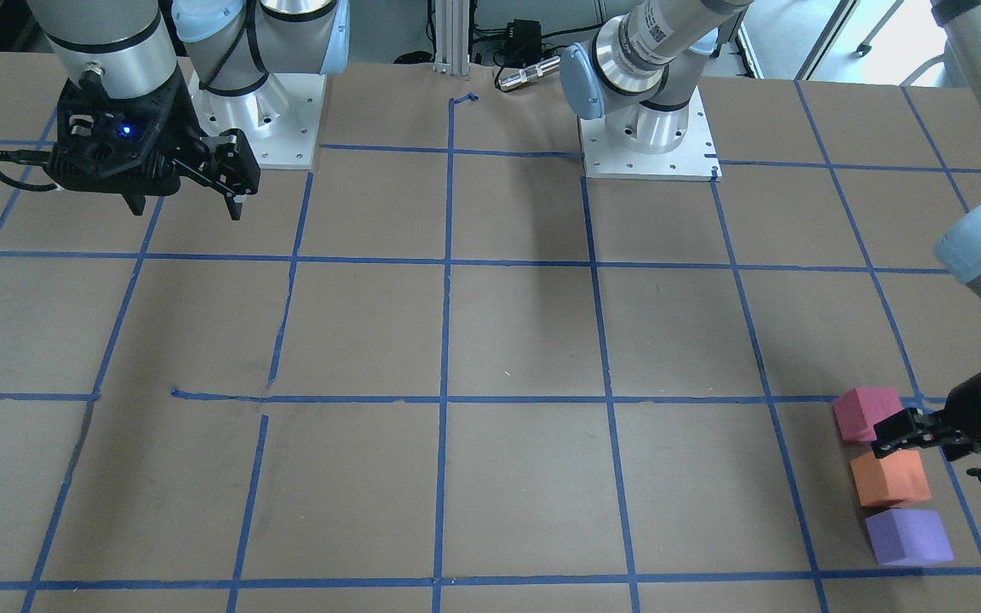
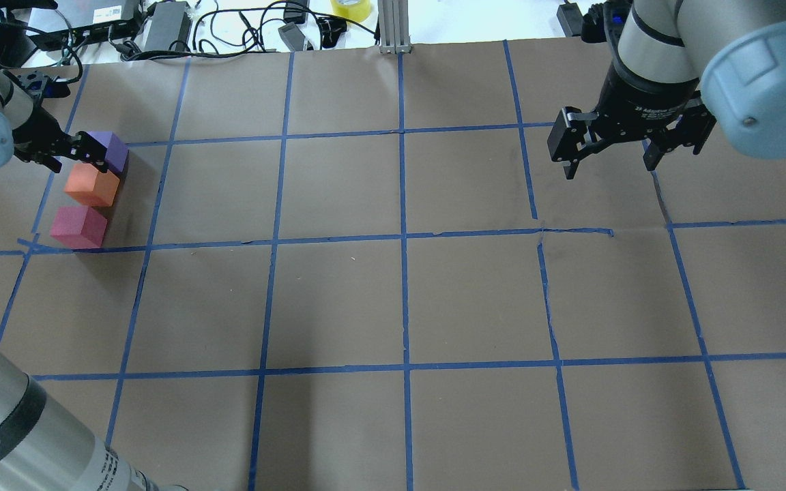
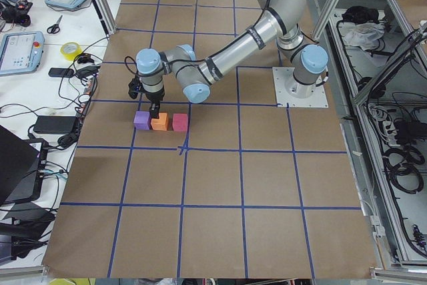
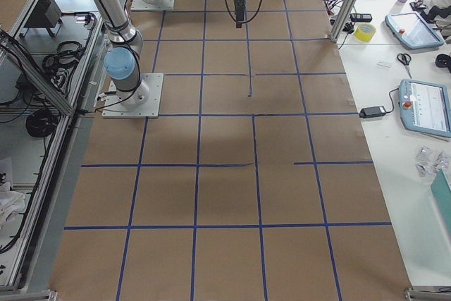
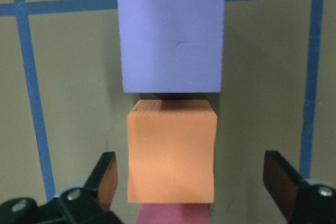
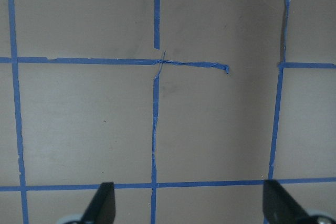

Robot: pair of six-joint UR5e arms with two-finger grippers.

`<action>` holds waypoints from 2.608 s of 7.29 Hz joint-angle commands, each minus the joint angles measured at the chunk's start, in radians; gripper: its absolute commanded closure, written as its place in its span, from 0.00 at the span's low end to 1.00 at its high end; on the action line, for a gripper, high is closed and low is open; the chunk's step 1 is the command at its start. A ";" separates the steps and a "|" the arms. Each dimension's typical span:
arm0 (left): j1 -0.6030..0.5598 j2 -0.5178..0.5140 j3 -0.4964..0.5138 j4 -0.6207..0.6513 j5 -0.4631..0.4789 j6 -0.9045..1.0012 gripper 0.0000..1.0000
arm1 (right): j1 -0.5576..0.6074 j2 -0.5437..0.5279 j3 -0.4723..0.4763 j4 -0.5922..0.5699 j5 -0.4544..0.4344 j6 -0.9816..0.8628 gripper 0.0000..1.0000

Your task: Arrange blocks in a line

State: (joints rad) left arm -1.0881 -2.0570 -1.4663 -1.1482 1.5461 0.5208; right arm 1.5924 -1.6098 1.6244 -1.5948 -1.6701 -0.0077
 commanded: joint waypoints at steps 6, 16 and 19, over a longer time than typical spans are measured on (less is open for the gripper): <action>-0.398 0.323 0.007 -0.337 0.019 -0.528 0.00 | 0.001 0.053 0.005 -0.058 0.000 -0.005 0.00; -0.544 0.512 -0.052 -0.430 0.051 -0.588 0.00 | 0.001 0.065 0.008 -0.063 0.003 0.000 0.00; -0.547 0.520 -0.051 -0.435 0.055 -0.590 0.00 | 0.001 0.110 0.009 -0.091 -0.006 -0.002 0.00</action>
State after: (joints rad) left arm -1.6343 -1.5405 -1.5168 -1.5805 1.5988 -0.0685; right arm 1.5938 -1.5145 1.6326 -1.6753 -1.6709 -0.0087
